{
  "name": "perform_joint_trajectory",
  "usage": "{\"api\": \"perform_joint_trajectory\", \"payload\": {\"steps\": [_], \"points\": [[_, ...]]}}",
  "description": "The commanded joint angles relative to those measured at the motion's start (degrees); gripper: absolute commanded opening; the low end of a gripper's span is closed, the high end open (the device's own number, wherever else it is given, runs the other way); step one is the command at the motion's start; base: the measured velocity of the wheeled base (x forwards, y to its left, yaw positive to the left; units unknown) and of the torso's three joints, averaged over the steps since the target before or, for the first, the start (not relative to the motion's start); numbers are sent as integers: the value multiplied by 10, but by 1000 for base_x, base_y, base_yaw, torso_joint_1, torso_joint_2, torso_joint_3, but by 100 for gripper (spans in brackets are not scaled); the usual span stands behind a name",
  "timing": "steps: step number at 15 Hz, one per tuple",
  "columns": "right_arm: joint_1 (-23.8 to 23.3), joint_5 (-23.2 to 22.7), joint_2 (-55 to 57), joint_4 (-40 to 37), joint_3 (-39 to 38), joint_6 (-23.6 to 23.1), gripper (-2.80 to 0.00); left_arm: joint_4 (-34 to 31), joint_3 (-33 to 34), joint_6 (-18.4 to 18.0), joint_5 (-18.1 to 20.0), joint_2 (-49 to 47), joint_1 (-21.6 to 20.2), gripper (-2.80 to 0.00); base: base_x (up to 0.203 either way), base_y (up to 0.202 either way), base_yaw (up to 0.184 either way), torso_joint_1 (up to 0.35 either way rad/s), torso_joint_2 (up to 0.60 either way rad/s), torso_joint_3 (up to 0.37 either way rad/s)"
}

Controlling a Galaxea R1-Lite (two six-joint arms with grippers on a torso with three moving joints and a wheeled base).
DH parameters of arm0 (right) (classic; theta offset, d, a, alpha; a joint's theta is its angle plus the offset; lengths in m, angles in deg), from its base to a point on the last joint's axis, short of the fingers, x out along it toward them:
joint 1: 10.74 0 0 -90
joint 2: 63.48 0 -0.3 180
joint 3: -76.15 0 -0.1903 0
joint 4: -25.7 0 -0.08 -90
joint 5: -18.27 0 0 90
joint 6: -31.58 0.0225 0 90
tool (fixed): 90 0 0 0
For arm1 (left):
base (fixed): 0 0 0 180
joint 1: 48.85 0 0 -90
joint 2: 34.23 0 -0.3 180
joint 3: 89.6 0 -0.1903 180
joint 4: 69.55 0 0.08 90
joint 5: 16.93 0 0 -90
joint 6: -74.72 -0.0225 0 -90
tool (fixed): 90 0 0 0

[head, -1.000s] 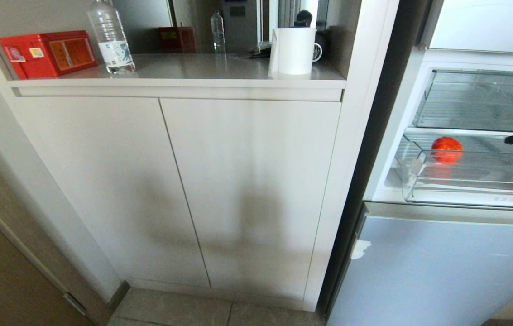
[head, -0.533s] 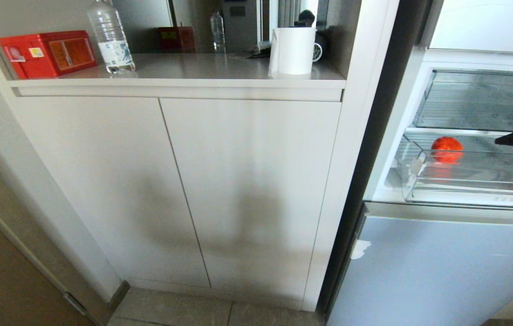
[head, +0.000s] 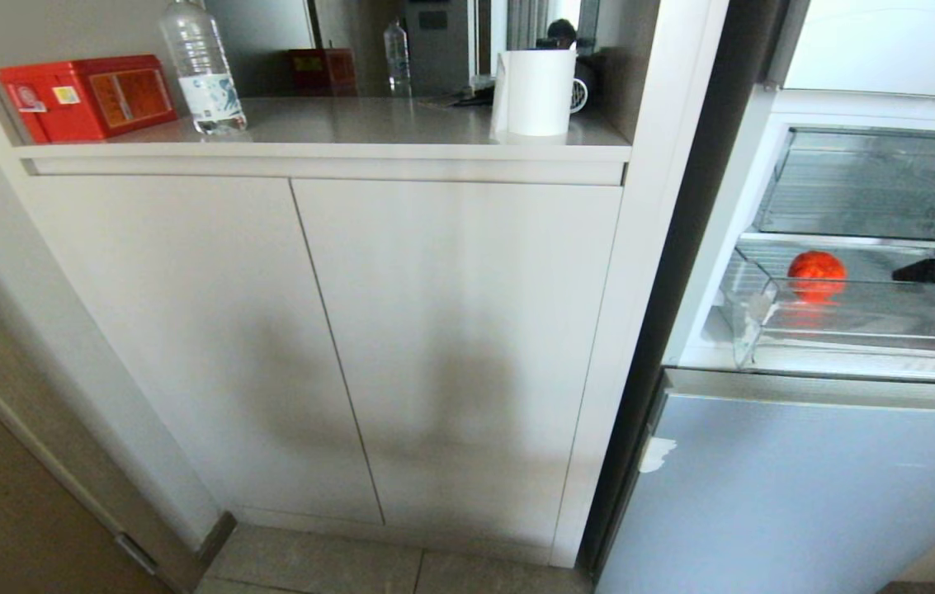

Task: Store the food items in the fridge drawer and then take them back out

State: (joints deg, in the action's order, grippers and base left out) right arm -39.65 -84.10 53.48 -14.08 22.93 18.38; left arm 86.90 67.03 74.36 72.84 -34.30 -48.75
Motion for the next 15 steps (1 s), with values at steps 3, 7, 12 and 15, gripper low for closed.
{"api": "perform_joint_trajectory", "payload": {"steps": [3,7,12,15], "points": [[-5,-5,-27,-241,82,-10,0,0,0,0,0,0,0,-280,0,0,0,0,0,0],[-24,1,-53,-307,89,-39,0,0,0,0,0,0,0,-280,0,0,0,0,0,0],[-67,13,-64,-347,89,-61,0,0,0,0,0,0,0,-280,0,0,0,0,0,0],[-67,14,-48,-343,89,-64,0,0,0,0,0,0,0,-280,0,0,0,0,0,0]]}}
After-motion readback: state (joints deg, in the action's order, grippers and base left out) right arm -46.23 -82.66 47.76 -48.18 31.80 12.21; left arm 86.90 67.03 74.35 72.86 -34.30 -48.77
